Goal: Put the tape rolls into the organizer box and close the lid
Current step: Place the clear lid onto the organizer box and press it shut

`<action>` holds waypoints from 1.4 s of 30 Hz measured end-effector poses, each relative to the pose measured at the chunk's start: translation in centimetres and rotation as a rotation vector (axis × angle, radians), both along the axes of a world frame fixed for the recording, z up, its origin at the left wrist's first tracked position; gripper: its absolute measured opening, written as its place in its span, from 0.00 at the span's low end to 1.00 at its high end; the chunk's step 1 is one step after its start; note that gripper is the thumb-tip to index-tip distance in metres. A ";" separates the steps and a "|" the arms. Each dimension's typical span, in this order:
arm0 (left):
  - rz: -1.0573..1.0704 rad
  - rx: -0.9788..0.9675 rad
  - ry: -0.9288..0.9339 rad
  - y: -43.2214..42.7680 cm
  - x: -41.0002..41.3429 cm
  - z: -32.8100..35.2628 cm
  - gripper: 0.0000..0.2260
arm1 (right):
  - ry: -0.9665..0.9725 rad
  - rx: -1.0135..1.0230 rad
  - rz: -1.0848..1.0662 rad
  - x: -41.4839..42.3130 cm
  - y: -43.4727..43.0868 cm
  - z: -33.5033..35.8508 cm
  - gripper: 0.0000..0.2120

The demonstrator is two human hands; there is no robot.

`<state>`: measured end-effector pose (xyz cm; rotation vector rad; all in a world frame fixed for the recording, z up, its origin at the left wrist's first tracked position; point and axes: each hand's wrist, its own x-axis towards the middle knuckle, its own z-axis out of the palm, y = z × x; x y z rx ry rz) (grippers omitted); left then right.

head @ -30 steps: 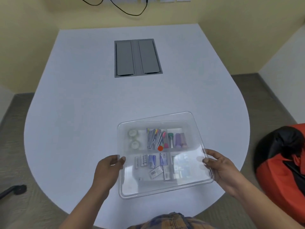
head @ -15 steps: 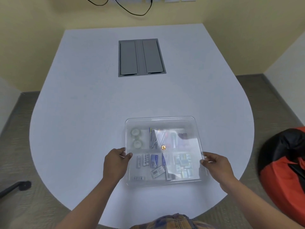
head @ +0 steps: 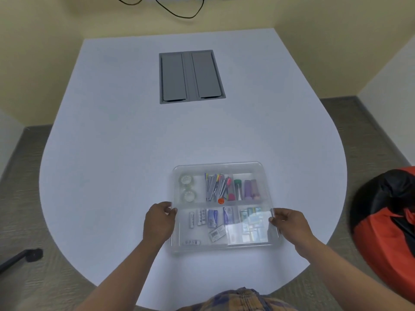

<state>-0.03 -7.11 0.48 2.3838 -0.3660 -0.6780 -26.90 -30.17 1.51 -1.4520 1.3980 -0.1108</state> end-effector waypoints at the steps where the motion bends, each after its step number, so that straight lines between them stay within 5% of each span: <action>1: 0.042 -0.037 0.074 0.1 0.0 -0.1 0.07 | 0.017 0.024 0.013 0.0 0.1 0.1 0.02; 6: 0.185 -0.251 0.473 1.0 0.4 0.0 0.09 | 0.049 0.125 0.021 -0.3 0.6 0.3 0.09; 13: 0.152 -0.250 0.541 0.7 1.8 0.1 0.07 | 0.101 0.180 0.050 0.0 0.7 0.5 0.06; 17: -0.030 -0.083 0.369 -0.2 3.0 0.3 0.09 | 0.220 0.208 0.203 0.7 -0.7 1.6 0.05; 22: -0.323 0.076 -0.003 -1.8 4.3 1.7 0.35 | 0.341 -0.128 0.475 2.3 -2.4 2.5 0.38; 25: -0.538 0.070 -0.087 -3.1 5.3 2.7 0.45 | 0.312 -0.321 0.614 3.8 -3.4 2.9 0.47; 28: -0.753 0.262 -0.124 -4.5 6.1 3.6 0.57 | 0.356 -0.416 0.768 5.3 -4.3 3.2 0.54; 34: -1.027 0.642 -0.184 -6.1 6.8 4.1 0.65 | 0.652 -0.378 1.070 7.5 -5.3 3.6 0.70; 42: -1.050 0.622 -0.187 -5.7 7.2 3.2 0.69 | 0.748 -0.503 1.128 7.5 -4.5 2.3 0.76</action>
